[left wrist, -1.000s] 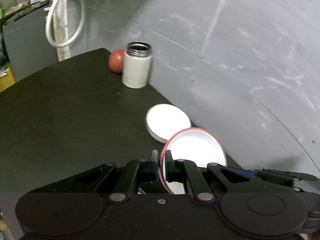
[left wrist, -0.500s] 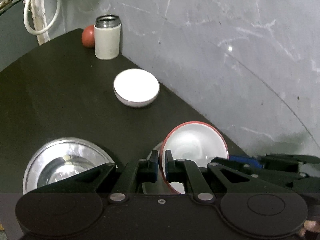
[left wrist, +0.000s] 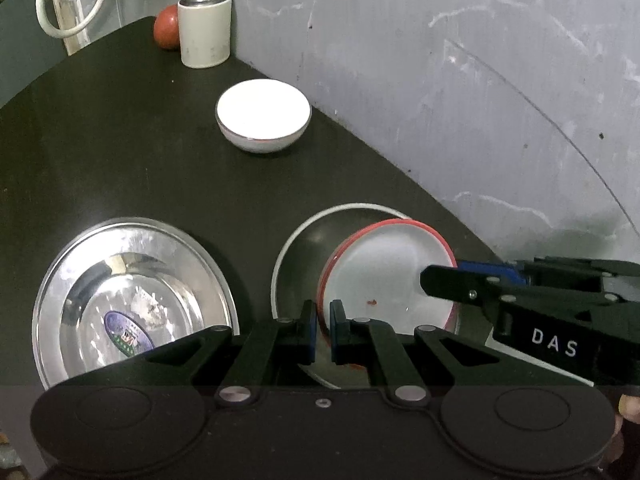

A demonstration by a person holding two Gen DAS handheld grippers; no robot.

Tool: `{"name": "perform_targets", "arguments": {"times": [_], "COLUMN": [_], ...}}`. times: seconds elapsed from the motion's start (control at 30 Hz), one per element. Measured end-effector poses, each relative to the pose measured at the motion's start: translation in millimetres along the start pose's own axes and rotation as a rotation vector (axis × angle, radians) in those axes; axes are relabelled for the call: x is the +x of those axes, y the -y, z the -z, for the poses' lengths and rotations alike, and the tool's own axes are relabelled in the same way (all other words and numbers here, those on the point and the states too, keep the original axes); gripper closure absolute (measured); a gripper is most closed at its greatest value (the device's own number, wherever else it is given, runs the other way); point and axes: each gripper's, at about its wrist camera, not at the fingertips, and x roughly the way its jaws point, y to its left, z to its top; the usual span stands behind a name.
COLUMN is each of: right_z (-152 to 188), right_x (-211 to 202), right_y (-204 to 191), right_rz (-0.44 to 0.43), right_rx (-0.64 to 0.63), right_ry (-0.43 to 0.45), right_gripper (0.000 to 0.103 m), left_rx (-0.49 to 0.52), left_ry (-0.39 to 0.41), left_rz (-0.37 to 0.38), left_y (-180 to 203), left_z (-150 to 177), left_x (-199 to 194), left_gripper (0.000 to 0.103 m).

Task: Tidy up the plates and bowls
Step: 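Lift the white bowl and carry it over the steel mixing bowl, then lower the white bowl into the steel mixing bowl and open both tools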

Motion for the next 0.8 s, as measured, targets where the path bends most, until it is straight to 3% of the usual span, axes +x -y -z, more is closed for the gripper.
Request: {"name": "perform_targets", "arguments": {"times": [0.8], "right_z": [-5], "right_x": [16], "right_y": [4], "right_rz": [-0.015], "right_rx": [0.001], "right_ry": [-0.044], "right_gripper": [0.087], "left_rx": [-0.028], "left_ry": [-0.066], "left_rz": [-0.007], "left_y": [-5], "left_z": [-1], "left_x": [13], "left_gripper": [0.094]}}
